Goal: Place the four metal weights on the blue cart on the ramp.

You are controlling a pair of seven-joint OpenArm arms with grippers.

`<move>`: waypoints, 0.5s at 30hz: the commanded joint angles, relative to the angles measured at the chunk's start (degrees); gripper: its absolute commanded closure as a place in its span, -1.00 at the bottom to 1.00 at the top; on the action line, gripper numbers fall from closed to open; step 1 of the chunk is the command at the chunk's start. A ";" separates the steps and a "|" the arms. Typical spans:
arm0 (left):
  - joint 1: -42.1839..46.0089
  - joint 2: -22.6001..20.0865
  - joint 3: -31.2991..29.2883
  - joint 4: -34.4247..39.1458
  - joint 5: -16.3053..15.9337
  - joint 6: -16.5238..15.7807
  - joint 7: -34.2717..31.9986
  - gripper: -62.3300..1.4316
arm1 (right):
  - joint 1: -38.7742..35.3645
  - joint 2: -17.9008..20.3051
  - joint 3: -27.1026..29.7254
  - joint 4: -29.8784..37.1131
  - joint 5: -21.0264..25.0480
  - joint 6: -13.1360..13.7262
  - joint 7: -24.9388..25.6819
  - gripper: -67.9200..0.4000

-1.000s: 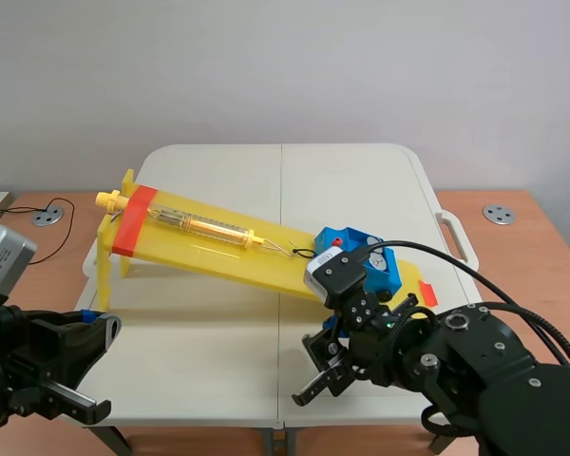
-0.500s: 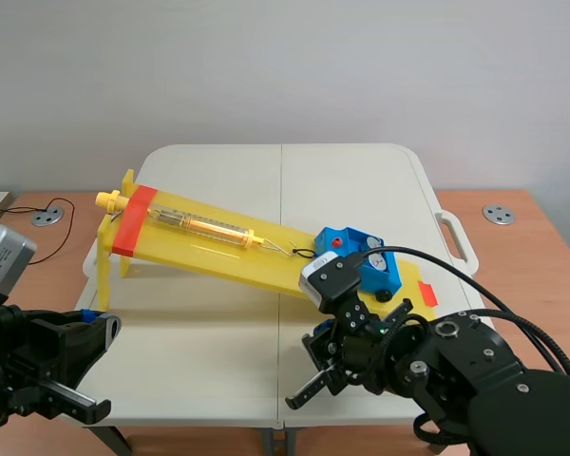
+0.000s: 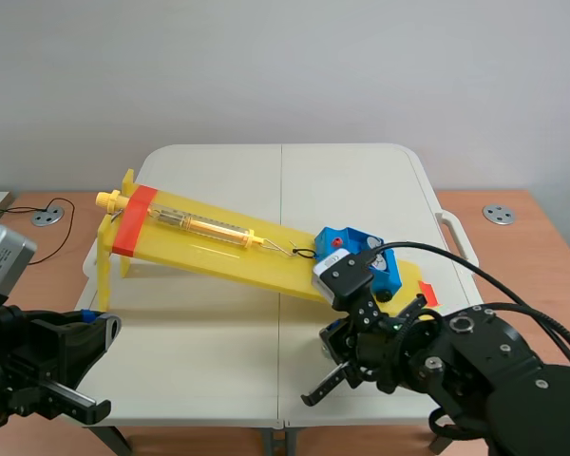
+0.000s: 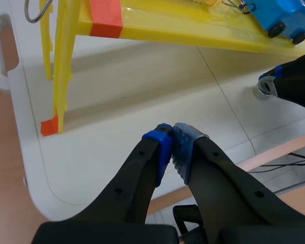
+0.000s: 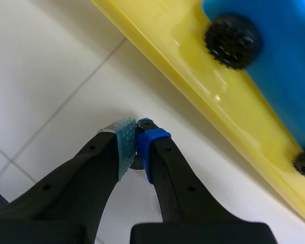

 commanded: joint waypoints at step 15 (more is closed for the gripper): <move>-1.09 0.31 -0.57 3.93 -4.22 -1.49 -5.88 0.88 | -12.96 6.91 11.41 35.12 15.30 -0.87 -4.87 0.97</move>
